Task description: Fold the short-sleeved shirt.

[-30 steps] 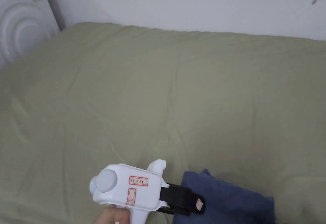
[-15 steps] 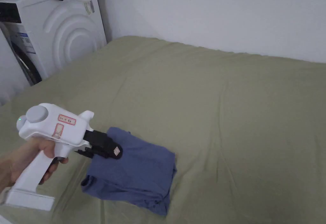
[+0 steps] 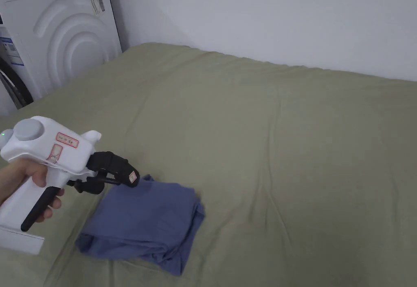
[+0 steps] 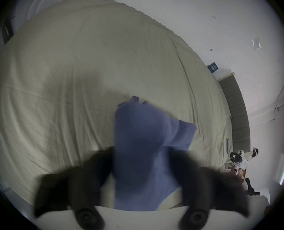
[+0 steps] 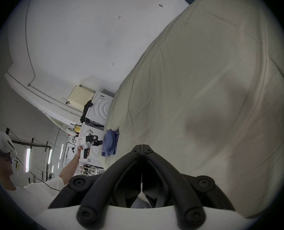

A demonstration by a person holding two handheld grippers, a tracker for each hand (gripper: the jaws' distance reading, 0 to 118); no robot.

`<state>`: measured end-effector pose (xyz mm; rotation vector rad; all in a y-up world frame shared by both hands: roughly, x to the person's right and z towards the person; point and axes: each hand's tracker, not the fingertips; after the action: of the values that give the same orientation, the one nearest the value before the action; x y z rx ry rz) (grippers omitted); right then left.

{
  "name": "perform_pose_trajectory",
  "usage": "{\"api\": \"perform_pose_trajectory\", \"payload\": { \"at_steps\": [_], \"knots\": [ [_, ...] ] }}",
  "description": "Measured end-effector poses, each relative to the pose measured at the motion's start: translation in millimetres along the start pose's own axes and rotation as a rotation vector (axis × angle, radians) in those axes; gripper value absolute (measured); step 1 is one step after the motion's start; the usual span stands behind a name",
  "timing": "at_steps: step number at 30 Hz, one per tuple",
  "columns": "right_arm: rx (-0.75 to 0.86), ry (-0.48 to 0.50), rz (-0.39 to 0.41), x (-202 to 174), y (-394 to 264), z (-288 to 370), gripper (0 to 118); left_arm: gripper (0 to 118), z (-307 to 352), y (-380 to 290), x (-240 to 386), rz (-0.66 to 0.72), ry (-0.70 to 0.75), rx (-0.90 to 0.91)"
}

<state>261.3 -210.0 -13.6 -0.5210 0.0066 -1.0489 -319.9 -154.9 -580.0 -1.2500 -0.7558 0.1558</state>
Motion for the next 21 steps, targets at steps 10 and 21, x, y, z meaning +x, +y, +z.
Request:
{"api": "perform_pose_trajectory", "payload": {
  "at_steps": [10, 21],
  "knots": [
    [0.049, -0.015, 0.156, -31, 23, 18, 1, 0, 28, -34, 95, -0.084, 0.157, 0.189],
    [0.482, -0.602, 0.767, -146, 24, 50, 1, 0, 9, -157, 365, -0.396, 0.223, 0.780]
  ]
}}
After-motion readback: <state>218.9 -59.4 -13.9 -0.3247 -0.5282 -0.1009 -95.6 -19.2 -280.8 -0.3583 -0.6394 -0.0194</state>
